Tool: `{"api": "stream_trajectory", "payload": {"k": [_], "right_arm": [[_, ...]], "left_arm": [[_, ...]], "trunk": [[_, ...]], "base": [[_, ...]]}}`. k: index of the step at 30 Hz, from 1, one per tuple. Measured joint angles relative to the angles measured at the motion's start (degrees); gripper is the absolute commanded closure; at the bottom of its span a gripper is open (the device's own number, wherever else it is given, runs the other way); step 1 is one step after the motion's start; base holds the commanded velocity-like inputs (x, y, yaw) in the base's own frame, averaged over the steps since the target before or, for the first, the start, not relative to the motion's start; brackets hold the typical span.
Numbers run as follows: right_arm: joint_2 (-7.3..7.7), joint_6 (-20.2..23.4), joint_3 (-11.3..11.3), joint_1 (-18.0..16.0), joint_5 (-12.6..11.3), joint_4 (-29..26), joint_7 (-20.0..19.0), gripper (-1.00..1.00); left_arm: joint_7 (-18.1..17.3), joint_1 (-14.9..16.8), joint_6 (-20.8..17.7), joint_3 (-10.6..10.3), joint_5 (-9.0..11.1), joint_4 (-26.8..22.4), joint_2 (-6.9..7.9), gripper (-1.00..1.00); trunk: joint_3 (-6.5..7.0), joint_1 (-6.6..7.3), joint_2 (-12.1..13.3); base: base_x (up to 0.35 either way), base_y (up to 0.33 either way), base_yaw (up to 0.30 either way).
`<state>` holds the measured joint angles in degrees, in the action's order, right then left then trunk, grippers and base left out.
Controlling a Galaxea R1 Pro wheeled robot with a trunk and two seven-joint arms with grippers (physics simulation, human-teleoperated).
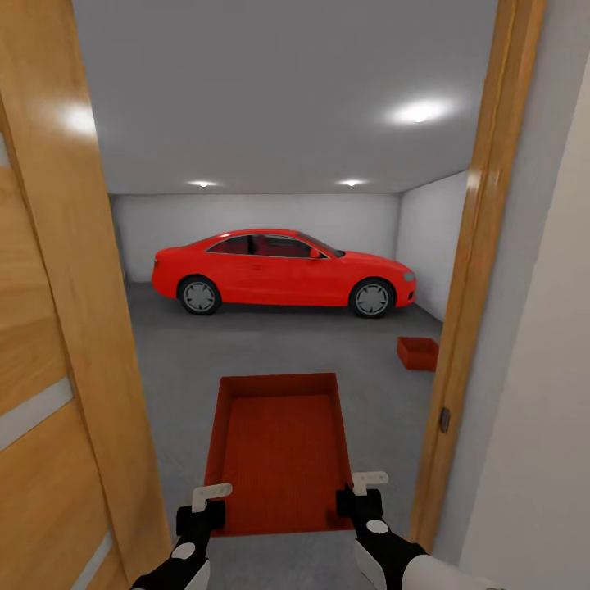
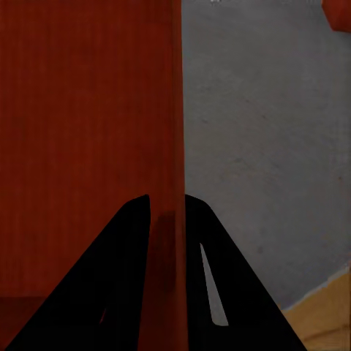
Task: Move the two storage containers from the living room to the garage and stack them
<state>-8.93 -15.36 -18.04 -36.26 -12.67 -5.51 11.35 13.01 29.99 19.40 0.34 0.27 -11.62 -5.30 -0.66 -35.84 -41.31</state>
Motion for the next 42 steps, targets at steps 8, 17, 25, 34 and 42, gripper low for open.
{"api": "stream_trajectory", "payload": {"k": [8, 17, 25, 34, 42], "right_arm": [[0.00, 0.00, 0.04, 0.00, 0.05, 0.00, 0.00, 1.00], [0.00, 0.00, 0.02, 0.00, 0.03, 0.00, 0.00, 1.00], [0.00, 0.01, 0.06, -0.01, 0.08, -0.01, -0.01, 1.00], [0.00, 0.00, 0.13, -0.01, 0.21, -0.04, 0.00, 1.00], [0.00, 0.00, -0.04, 0.00, -0.05, 0.02, 0.00, 1.00]], "left_arm": [[0.00, 0.00, -0.01, 0.01, -0.01, 0.00, 0.00, 1.00], [0.00, 0.00, -0.01, 0.01, -0.02, 0.00, 0.00, 1.00], [0.01, 0.00, 0.00, 0.00, 0.01, -0.03, 0.00, 1.00], [0.02, -0.01, 0.05, -0.08, 0.12, -0.04, 0.00, 1.00], [-0.01, 0.00, 0.00, 0.06, -0.07, 0.04, 0.00, 1.00]], "trunk": [[0.00, 0.00, 0.00], [0.00, 0.00, 0.00], [0.00, -0.01, 0.00], [0.00, -0.03, 0.01], [0.00, -0.01, -0.01]], "base": [[0.320, 0.000, 0.000], [0.321, 0.000, 0.000], [0.270, 0.095, 0.000], [0.020, 0.013, 0.000], [0.139, 0.000, 0.000]]}}
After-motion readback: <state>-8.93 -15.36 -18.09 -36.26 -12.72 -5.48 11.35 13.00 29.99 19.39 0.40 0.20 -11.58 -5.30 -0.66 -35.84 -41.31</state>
